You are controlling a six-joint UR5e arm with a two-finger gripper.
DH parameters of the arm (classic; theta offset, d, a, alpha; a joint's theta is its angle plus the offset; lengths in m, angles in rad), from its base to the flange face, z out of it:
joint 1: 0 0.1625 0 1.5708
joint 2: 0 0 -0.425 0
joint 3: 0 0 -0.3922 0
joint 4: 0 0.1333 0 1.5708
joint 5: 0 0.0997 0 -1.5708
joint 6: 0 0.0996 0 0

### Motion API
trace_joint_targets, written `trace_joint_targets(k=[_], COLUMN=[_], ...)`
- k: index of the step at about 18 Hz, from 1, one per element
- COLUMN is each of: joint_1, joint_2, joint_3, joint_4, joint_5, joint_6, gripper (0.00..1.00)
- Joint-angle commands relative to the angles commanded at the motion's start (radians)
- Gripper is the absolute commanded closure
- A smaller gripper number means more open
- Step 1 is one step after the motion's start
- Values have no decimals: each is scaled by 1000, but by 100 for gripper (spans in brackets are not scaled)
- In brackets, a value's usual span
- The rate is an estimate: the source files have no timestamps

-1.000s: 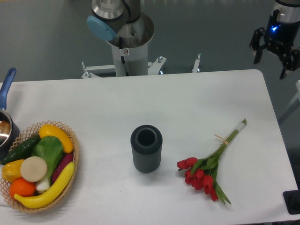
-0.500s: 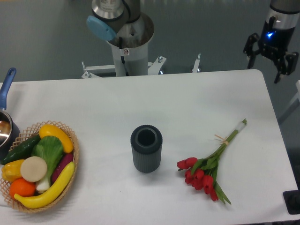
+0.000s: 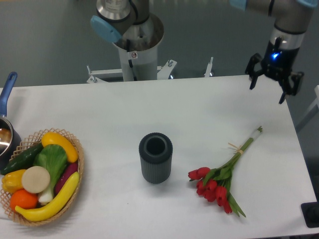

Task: Pick up the flowers from the table
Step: 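Move the open gripper down toward the red tulip bundle's stems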

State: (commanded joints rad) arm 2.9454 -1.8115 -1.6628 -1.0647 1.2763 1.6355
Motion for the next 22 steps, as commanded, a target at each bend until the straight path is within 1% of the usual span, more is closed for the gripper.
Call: trace_joint_targets(k=[3, 6, 8, 10, 12, 13, 17, 22], joint_1=[-45, -77, -95, -114, -121, -135, -158, -163], joint_2=[-23, -51, -68, -90, -112, -123, -176, -235], joint_3=[3, 0, -2, -2, -2, -2, 0, 18], joint_4=[11, 78, 126, 146, 149, 149, 149, 153], joint_5=[0, 2, 3, 3, 5, 5, 5, 2], joint_6=[-83, -138, -146, -167, -236, -246, -249, -252], gripper=[0, 0, 0, 0, 0, 0, 0, 0])
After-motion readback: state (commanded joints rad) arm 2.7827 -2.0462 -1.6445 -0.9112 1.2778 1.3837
